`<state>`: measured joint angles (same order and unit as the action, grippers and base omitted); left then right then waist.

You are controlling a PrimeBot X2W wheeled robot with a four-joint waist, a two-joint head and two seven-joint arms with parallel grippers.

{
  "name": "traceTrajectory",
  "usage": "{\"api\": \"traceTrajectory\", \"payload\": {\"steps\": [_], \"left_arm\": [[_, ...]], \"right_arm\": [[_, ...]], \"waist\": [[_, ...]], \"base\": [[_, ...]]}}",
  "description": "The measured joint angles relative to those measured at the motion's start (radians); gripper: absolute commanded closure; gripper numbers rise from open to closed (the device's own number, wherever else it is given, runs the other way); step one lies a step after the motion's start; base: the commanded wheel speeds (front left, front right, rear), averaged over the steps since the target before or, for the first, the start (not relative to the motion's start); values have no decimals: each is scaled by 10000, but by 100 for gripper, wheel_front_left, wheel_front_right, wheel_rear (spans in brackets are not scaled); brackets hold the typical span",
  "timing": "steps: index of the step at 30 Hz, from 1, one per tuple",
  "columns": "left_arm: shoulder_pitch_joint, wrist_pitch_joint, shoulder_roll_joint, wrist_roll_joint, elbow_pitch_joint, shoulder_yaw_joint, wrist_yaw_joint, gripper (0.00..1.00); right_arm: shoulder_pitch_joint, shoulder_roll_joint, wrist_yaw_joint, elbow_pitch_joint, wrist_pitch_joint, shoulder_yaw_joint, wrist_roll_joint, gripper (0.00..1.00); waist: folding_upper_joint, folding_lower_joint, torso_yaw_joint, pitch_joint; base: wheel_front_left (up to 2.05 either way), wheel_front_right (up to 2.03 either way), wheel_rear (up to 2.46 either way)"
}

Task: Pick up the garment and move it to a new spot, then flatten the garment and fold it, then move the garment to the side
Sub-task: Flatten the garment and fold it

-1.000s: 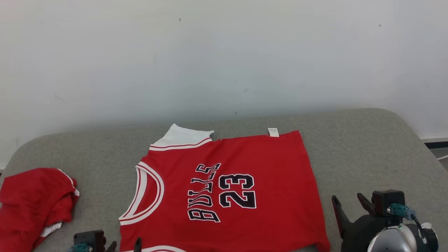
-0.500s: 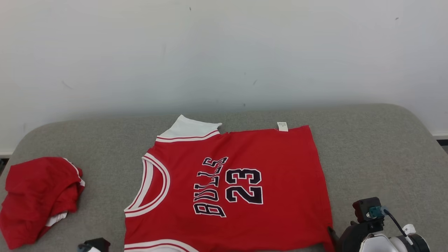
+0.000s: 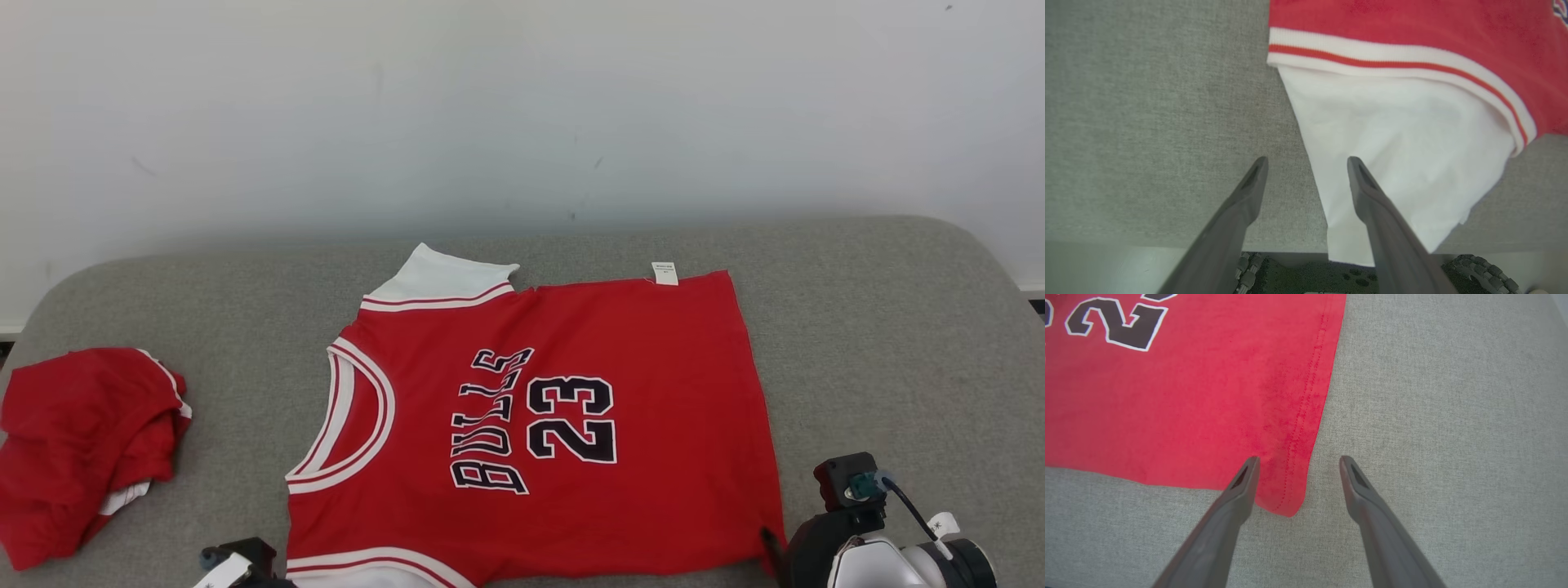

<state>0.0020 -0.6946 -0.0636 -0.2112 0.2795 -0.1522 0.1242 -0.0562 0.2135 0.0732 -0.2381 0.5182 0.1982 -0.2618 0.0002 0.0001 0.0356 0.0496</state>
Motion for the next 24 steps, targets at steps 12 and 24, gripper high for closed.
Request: {"api": "traceTrajectory", "payload": {"steps": [12,24], "left_arm": [[-154,8,67,-15,251,-299,0,3],[-298,228,125,-109,449,-397,0,100]], "right_arm": [[2,-244,0,-382,-79,230,13,0],[73,-326,-27,-798,-71,454,31,0]], "waist": [[-2,0,-52,-122],[-2,0,-25,-145]], "base": [[0,0,0],[0,0,0]]}}
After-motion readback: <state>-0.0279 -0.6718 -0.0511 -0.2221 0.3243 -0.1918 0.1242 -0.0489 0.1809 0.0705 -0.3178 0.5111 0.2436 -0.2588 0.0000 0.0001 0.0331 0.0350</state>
